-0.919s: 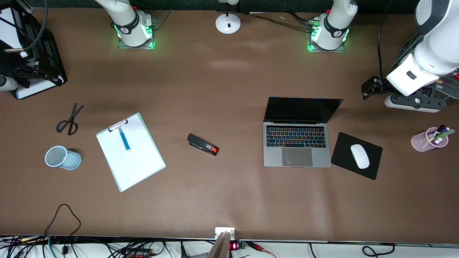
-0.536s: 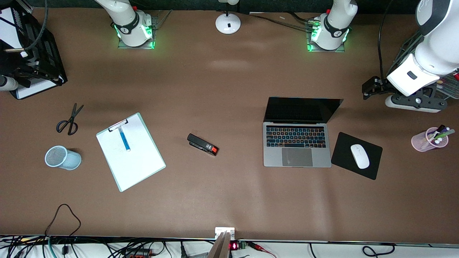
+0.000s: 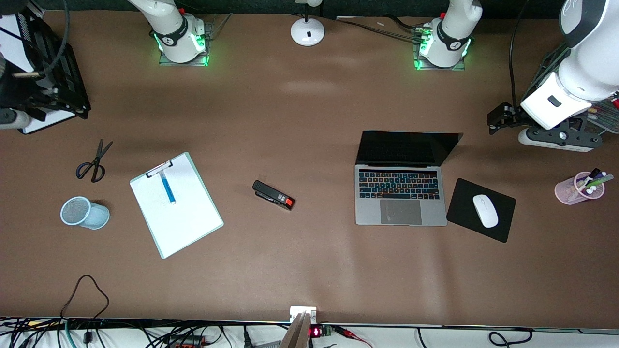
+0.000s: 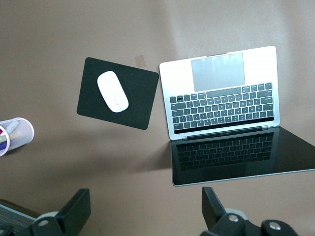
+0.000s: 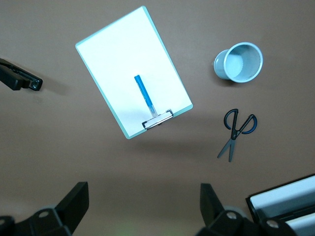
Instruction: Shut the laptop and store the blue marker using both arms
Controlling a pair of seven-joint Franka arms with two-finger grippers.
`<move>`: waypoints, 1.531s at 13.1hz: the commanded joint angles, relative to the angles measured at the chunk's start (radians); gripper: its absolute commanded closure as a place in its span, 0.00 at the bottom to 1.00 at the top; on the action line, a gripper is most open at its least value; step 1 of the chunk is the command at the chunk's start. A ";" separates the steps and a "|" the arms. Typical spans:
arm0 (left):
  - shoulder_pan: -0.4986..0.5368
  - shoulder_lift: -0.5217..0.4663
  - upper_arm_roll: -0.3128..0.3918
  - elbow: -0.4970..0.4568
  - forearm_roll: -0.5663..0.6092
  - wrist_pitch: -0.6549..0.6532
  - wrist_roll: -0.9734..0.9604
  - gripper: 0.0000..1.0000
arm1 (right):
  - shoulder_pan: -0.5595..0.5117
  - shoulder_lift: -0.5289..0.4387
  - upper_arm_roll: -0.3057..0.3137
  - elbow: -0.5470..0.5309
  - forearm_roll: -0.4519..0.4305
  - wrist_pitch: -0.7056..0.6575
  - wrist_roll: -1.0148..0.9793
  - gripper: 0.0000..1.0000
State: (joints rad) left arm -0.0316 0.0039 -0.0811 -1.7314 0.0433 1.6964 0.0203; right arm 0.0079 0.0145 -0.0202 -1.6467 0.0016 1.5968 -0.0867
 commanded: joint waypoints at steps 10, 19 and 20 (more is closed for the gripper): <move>-0.004 0.217 0.001 0.221 -0.022 -0.040 0.038 0.00 | 0.029 0.211 -0.006 -0.149 0.014 0.331 -0.129 0.31; -0.005 0.168 -0.052 0.066 -0.127 -0.169 -0.088 0.98 | 0.069 0.435 -0.004 -0.147 0.008 0.537 -0.226 0.47; -0.005 0.144 -0.061 0.031 -0.161 -0.167 -0.100 0.98 | 0.076 0.449 -0.004 -0.145 0.006 0.552 -0.228 0.49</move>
State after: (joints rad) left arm -0.0479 0.2107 -0.1122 -1.6088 -0.0680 1.5228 -0.0356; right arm 0.0682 0.4387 -0.0195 -1.8051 0.0018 2.1251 -0.2925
